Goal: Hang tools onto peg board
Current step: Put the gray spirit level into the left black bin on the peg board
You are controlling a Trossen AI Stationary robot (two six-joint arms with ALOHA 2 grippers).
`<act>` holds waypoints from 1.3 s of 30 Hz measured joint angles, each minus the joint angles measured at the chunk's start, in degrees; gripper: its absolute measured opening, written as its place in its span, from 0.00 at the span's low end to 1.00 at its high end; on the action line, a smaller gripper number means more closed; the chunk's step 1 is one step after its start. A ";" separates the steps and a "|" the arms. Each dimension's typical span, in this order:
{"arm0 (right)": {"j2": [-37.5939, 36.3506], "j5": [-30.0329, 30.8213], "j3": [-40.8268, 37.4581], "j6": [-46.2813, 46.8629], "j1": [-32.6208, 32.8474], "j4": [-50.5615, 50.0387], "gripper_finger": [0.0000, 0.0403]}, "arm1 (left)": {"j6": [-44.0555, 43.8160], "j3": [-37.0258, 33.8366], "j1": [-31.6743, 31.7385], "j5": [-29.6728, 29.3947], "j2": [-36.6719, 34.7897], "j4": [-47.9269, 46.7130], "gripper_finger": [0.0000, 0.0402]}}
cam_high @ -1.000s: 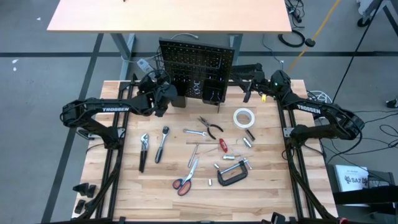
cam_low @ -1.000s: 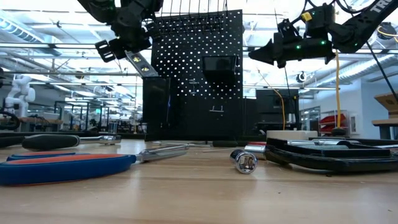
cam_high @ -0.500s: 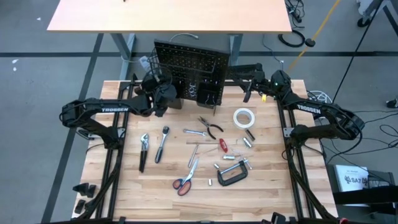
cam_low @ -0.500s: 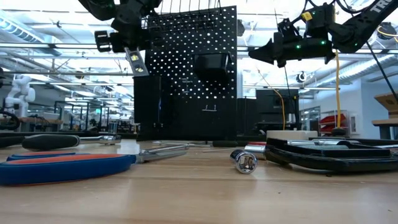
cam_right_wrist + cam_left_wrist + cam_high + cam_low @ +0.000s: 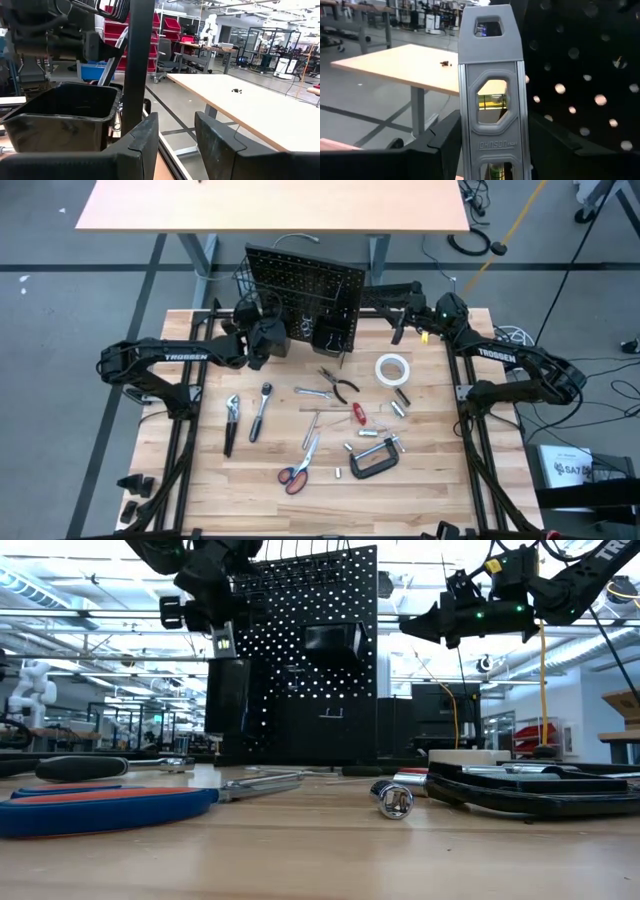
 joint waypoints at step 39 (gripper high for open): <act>0.00 -0.02 0.00 -0.02 0.02 -1.93 0.30 | 6.16 0.20 0.07 6.41 0.07 -1.33 0.65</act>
